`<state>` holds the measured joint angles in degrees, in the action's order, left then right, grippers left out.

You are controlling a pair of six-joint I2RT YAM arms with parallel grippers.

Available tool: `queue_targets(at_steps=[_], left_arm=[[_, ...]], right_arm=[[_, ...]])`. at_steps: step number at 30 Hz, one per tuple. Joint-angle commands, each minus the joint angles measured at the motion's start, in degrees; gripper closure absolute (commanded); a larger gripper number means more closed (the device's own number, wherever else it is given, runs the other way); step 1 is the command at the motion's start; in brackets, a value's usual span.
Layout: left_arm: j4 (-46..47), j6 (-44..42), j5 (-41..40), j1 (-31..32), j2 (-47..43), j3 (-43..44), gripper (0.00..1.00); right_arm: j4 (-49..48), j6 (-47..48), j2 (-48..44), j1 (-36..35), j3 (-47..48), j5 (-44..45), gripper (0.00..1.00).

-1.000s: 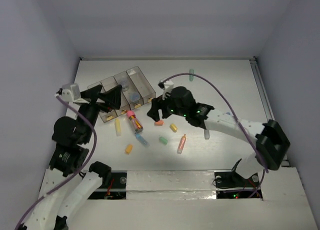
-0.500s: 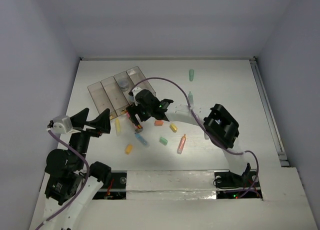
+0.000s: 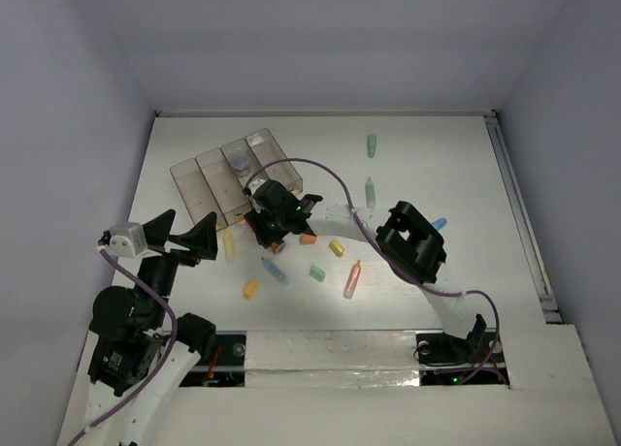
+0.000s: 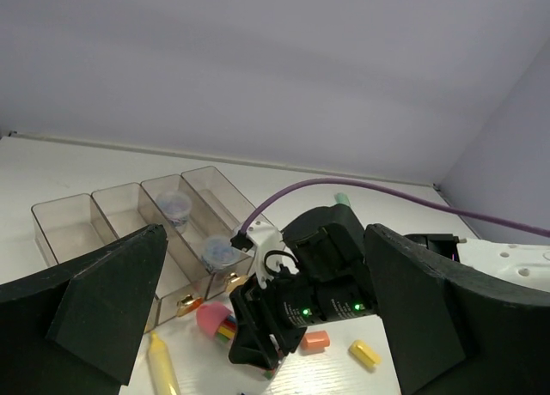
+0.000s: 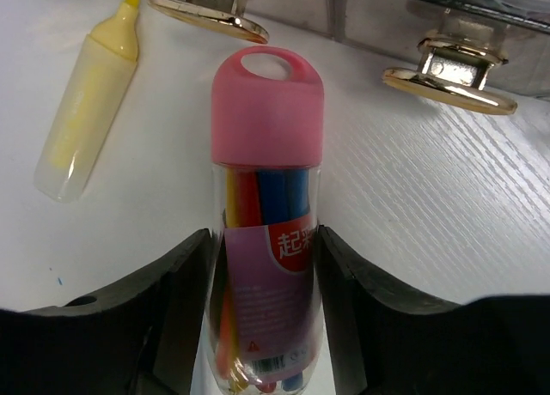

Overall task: Sort the stationery into containers
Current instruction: Pick up the stationery from the center of the board, then place the stationery in the storage box.

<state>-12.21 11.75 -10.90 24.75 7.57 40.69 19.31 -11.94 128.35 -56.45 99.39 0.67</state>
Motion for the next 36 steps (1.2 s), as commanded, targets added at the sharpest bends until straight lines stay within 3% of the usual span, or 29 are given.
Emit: queue_targets(at_steps=[1,3,4,9,14,19,31,36], left_arm=[[3.1,-0.9,0.9,0.1,-0.4,0.2,0.01],[3.1,-1.0,1.1,0.1,-0.3,0.2,0.01],[3.0,-1.0,1.1,0.1,-0.3,0.2,0.01],[2.9,-1.0,1.1,0.1,0.0,0.2,0.01],[2.9,-0.9,1.1,-0.4,0.2,0.1,0.01],[2.9,-0.9,1.0,-0.4,0.3,0.1,0.01],[2.5,-0.8,0.9,-0.9,1.7,0.0,0.01],[2.5,-0.8,0.8,-0.9,2.1,-0.2,0.01]], right_arm=[[0.9,0.1,0.1,-0.4,3.1,-0.3,0.48],[0.6,0.0,-0.4,-0.4,3.1,-0.2,0.60],[0.4,-0.1,-0.6,-0.4,3.1,-0.3,0.71],[-1.7,-0.1,-5.9,-0.4,0.9,-0.2,0.80],[-2.4,0.3,-12.7,-0.4,-1.8,-4.3,0.83],[-4.3,2.4,-17.1,-0.4,-1.4,-2.8,0.84],[0.5,3.7,-1.6,10.0,24.9,-2.1,0.86],[1.2,3.2,2.7,12.6,29.2,-1.8,0.86]])
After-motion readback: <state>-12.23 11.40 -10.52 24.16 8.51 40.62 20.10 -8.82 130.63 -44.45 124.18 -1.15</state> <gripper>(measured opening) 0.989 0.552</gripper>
